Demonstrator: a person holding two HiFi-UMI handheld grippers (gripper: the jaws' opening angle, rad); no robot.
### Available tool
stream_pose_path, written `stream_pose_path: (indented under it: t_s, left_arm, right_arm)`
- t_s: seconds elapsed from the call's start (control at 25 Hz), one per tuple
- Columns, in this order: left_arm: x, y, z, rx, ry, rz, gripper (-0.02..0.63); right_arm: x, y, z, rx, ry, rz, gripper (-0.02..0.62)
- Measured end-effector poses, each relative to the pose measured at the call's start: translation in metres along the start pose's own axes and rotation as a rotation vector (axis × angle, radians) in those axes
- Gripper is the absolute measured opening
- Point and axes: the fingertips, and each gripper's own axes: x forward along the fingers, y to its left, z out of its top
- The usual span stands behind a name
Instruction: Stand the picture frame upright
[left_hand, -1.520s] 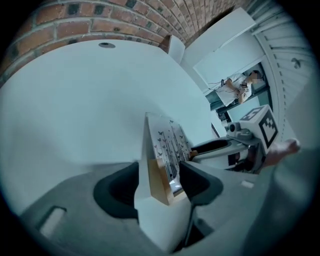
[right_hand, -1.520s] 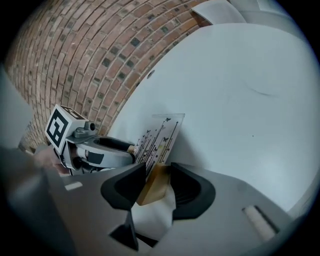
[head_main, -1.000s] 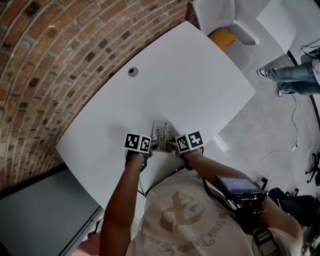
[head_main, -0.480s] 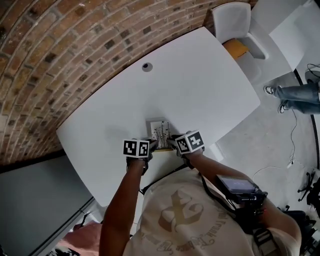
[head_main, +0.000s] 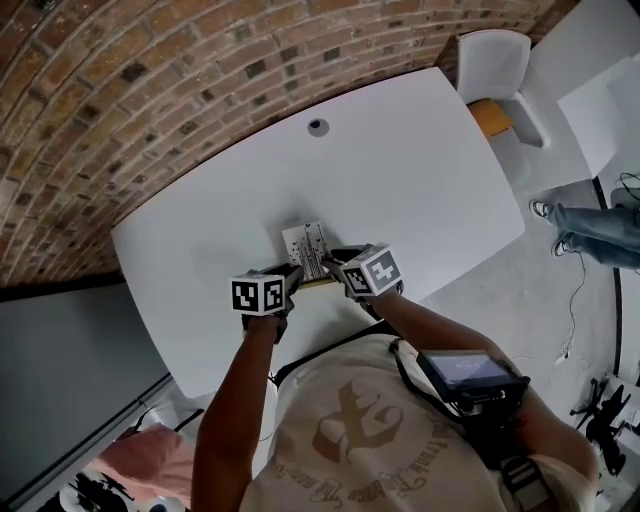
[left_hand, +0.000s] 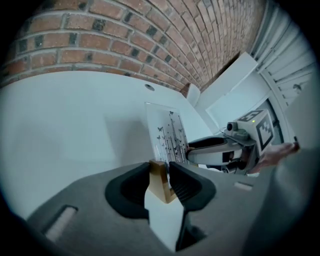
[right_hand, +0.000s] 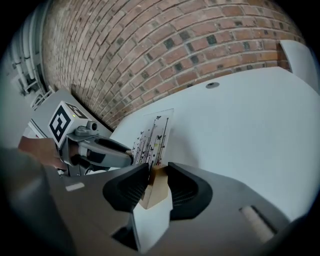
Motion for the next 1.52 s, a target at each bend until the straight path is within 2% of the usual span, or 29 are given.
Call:
stream_pose_path:
  t_s: [0.2,0.44,0.96,1.24,1.52]
  left_arm:
    - [-0.009,0.014,0.019,-0.007,-0.089,0.035,0.126]
    - [-0.012,0.028,0.038,-0.026,-0.154,0.065,0.124]
    - [-0.009,0.056,0.094,0.026,-0.257,0.151,0.12]
    - [-0.004,0.076,0.123,0.048,-0.278,0.165,0.112]
    - [-0.001,0.096,0.155,0.08,-0.294,0.208,0.11]
  right_arm:
    - [0.011,0.003,0.027,-0.083,-0.015,0.023,0.129]
    - [0.021,0.001,0.053,-0.204,-0.034,0.039,0.129]
    - [0.042,-0.017,0.116,-0.324,-0.114,0.073,0.126]
    - [0.055,-0.027,0.156,-0.423,-0.143,0.083,0.126]
    - [0.072,-0.037,0.188,-0.471,-0.174,0.087,0.126]
